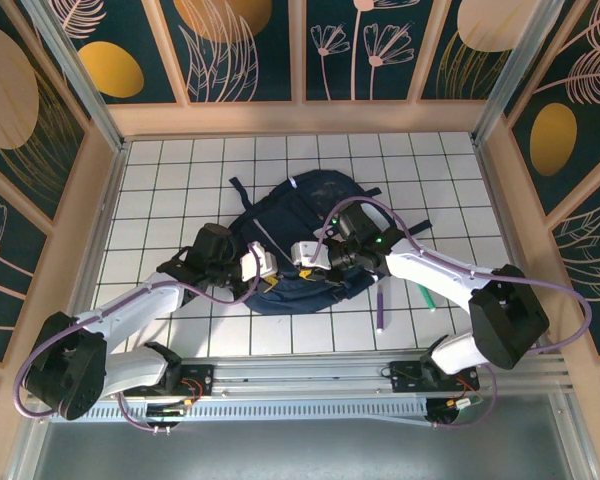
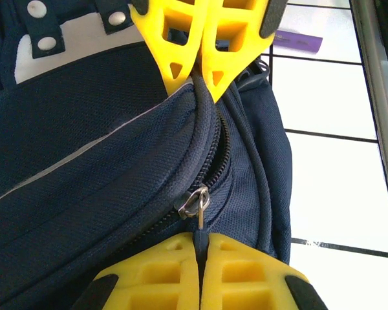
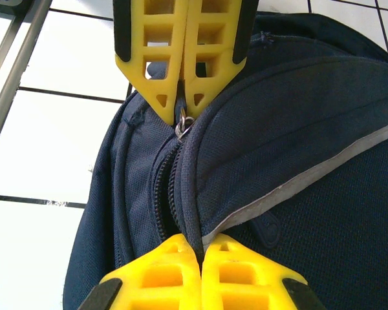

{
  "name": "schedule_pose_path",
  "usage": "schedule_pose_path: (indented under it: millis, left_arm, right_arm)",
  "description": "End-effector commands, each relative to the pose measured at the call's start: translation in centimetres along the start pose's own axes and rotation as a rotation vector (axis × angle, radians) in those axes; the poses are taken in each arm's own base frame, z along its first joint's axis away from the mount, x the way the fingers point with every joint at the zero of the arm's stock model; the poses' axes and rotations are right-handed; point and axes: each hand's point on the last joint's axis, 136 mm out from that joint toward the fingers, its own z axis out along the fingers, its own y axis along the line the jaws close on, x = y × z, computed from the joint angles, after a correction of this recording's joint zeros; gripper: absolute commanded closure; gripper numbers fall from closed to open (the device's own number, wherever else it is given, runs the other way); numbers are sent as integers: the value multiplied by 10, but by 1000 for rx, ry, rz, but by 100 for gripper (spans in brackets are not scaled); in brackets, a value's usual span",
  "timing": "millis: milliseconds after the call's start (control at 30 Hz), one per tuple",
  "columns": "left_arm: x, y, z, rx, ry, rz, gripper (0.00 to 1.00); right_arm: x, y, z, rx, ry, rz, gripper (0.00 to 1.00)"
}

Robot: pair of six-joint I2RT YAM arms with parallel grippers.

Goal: Pack the student bag

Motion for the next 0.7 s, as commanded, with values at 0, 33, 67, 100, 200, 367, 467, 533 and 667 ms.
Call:
schedule_pose_path:
  millis: [0, 33, 67, 100, 200, 367, 467, 533, 667]
  left_arm:
    - [-21, 7, -8, -41, -61, 24, 100]
    - [-24, 9, -12, -53, -65, 26, 100]
    - [-25, 11, -14, -68, -61, 22, 100]
    - [-25, 16, -18, -93, -52, 16, 100]
    - [2, 43, -31, -208, 24, -64, 100]
    - [33, 84, -52, -370, 70, -206, 100]
    - [13, 75, -49, -289, -13, -198, 100]
    - [-1, 64, -48, -226, -56, -190, 100]
    - [-11, 47, -45, -199, -63, -168, 100]
  right_arm:
    - [-5, 9, -6, 1, -9, -52, 100]
    - [-1, 9, -7, 7, 12, -58, 100]
    - [0, 8, -8, 17, 19, -64, 100]
    - [0, 8, -10, 28, 23, -75, 100]
    - [1, 9, -16, 49, 34, -103, 100]
    - [8, 6, -22, 101, 74, -136, 100]
    - [8, -5, -22, 159, 76, -113, 100]
    - [1, -14, -21, 200, 41, -66, 94]
    - [-15, -34, -15, 325, 0, 52, 76]
